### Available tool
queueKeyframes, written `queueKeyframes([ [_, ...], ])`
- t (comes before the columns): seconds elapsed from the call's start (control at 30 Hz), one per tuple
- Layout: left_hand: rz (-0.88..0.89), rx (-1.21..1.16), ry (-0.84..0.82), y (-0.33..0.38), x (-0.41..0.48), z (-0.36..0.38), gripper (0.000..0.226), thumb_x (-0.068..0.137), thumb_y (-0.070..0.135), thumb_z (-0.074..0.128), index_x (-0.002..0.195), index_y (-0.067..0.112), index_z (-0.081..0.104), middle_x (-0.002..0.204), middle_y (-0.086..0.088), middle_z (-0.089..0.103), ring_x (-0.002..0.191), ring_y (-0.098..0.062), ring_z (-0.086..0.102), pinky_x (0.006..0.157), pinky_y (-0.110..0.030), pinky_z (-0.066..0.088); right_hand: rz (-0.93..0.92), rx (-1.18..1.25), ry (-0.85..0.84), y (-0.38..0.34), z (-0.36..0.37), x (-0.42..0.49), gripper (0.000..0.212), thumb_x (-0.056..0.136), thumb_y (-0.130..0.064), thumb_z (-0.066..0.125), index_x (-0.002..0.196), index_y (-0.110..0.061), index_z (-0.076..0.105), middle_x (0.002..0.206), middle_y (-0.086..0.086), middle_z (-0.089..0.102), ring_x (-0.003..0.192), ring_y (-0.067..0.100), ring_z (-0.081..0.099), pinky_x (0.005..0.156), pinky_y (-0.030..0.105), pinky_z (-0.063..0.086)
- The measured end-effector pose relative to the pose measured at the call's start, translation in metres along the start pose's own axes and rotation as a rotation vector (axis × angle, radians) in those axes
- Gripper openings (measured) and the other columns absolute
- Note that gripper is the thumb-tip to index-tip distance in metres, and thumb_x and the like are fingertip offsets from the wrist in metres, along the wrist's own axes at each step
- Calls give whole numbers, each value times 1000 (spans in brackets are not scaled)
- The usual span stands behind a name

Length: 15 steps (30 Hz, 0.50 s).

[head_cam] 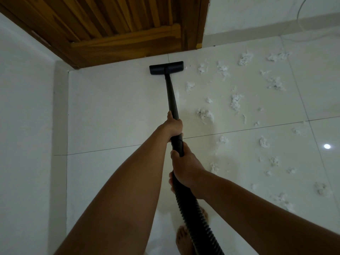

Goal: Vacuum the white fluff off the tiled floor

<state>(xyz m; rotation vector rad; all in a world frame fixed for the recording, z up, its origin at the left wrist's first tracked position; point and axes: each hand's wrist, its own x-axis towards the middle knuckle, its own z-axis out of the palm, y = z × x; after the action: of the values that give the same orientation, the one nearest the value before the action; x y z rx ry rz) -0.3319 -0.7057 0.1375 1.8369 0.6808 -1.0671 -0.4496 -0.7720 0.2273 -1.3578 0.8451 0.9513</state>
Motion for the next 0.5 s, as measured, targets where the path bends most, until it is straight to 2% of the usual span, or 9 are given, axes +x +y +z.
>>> queueKeyframes([
  [0.17, 4, 1, 15, 8, 7, -4, 66, 108, 26, 34, 160, 38, -5, 107, -13, 58, 76, -16, 58, 83, -37, 58, 9, 28, -6, -9, -1, 6, 39, 106, -29, 39, 143, -42, 38, 74, 14, 58, 44, 20, 56, 47, 31, 53],
  [0.3, -13, -10, 7, 7, 3, -3, 67, 108, 26, 34, 160, 39, -6, 124, -19, 62, 73, -15, 57, 77, -36, 57, 12, 34, -7, -8, -2, 2, 38, 106, -30, 39, 142, -42, 39, 72, 13, 58, 42, 19, 56, 46, 31, 53],
  [0.37, -17, -18, 2, 4, -2, -1, 67, 108, 26, 35, 160, 39, -5, 126, -20, 61, 74, -16, 57, 78, -36, 57, 19, 35, -6, -4, -3, -3, 38, 106, -30, 39, 142, -44, 39, 72, 13, 58, 43, 19, 56, 46, 30, 53],
  [0.43, -18, -6, 1, -1, -8, 2, 67, 108, 27, 35, 160, 39, -5, 117, -17, 60, 77, -17, 58, 79, -36, 58, 26, 38, -6, 1, -3, -11, 38, 106, -30, 39, 141, -46, 39, 74, 13, 58, 45, 19, 56, 45, 29, 52],
  [0.5, -23, 13, -5, -7, -16, 5, 66, 108, 28, 35, 160, 38, -4, 108, -14, 58, 81, -19, 59, 85, -39, 59, 30, 31, -7, 7, -2, -20, 38, 106, -30, 39, 141, -45, 39, 76, 14, 58, 45, 19, 56, 44, 29, 52],
])
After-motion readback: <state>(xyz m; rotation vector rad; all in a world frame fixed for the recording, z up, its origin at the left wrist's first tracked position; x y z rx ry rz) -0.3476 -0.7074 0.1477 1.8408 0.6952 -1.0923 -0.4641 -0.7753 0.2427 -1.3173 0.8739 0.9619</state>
